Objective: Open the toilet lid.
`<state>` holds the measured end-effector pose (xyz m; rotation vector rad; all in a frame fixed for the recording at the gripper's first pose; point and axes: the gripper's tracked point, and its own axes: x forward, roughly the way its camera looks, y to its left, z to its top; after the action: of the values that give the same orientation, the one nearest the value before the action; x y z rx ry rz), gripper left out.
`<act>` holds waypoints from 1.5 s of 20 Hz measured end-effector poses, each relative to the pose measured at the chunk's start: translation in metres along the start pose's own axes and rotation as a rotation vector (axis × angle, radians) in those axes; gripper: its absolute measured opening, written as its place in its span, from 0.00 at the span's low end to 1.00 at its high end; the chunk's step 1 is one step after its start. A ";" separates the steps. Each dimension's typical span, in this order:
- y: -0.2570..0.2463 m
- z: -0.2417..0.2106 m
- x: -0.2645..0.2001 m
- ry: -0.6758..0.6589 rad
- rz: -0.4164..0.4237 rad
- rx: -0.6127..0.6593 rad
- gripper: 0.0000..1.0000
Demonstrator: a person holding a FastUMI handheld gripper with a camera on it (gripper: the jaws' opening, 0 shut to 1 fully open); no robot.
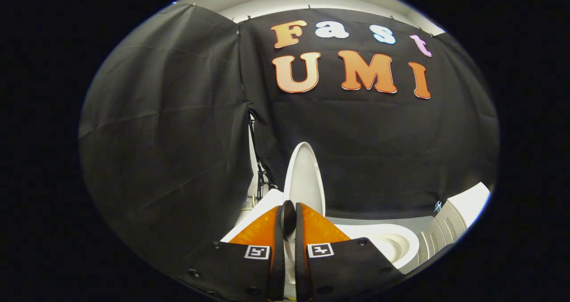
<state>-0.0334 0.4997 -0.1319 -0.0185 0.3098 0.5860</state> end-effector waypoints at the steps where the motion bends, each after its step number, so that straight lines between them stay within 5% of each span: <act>1: 0.009 -0.002 0.000 0.004 0.026 0.010 0.18; 2: 0.010 -0.001 -0.003 -0.008 0.029 0.007 0.35; 12: -0.008 0.030 -0.029 -0.139 0.009 -0.030 0.64; 18: -0.035 0.033 -0.047 -0.131 0.012 0.005 0.96; 30: -0.120 0.072 -0.094 -0.237 -0.091 0.047 1.00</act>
<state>-0.0220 0.3563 -0.0445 0.0814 0.0923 0.4844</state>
